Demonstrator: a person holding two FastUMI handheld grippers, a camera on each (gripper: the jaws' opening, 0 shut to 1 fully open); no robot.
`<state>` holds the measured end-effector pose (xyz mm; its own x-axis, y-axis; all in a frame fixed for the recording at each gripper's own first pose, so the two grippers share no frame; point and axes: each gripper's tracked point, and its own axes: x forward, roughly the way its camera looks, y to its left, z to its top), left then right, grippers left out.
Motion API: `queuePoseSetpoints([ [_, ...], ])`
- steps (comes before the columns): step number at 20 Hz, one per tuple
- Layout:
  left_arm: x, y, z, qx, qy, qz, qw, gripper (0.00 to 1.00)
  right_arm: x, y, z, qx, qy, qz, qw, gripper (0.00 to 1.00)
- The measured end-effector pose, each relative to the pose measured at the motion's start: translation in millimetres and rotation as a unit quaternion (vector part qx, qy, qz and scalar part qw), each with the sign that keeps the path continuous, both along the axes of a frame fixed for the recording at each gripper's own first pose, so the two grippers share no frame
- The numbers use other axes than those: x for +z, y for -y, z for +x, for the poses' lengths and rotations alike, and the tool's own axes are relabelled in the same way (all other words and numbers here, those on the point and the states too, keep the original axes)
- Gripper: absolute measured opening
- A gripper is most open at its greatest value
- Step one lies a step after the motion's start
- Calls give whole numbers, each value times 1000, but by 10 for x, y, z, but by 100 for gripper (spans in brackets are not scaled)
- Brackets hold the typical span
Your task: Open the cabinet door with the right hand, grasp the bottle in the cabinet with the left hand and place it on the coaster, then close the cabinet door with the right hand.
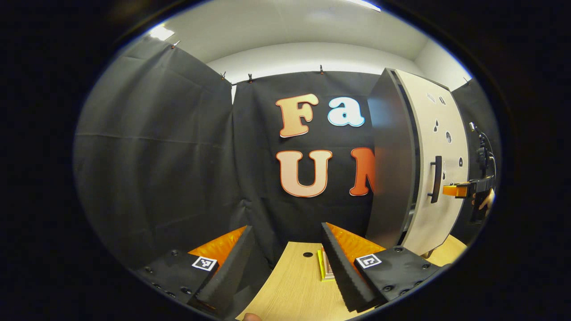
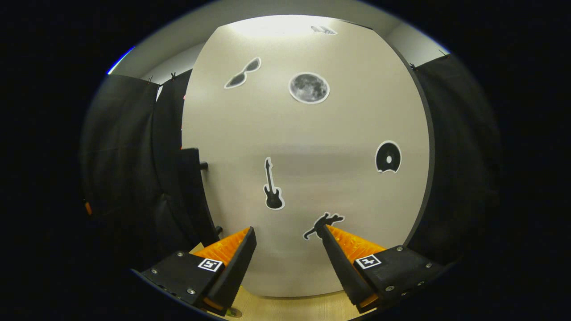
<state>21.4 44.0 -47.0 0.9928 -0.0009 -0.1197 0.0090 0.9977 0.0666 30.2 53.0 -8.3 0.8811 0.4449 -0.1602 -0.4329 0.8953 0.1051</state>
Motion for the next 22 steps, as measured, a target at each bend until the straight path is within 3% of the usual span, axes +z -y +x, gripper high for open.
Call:
queuePoseSetpoints([
  [5,257,156,141,-27,16,-15,999,96,518,555,-330,-20,34,-1,999,93],
  [14,815,443,219,-59,65,-5,996,98,1290,1826,-1030,-111,102,-27,988,92],
  [22,1006,628,110,-81,72,-37,993,98,1467,2266,-1441,-139,115,-30,983,92],
])
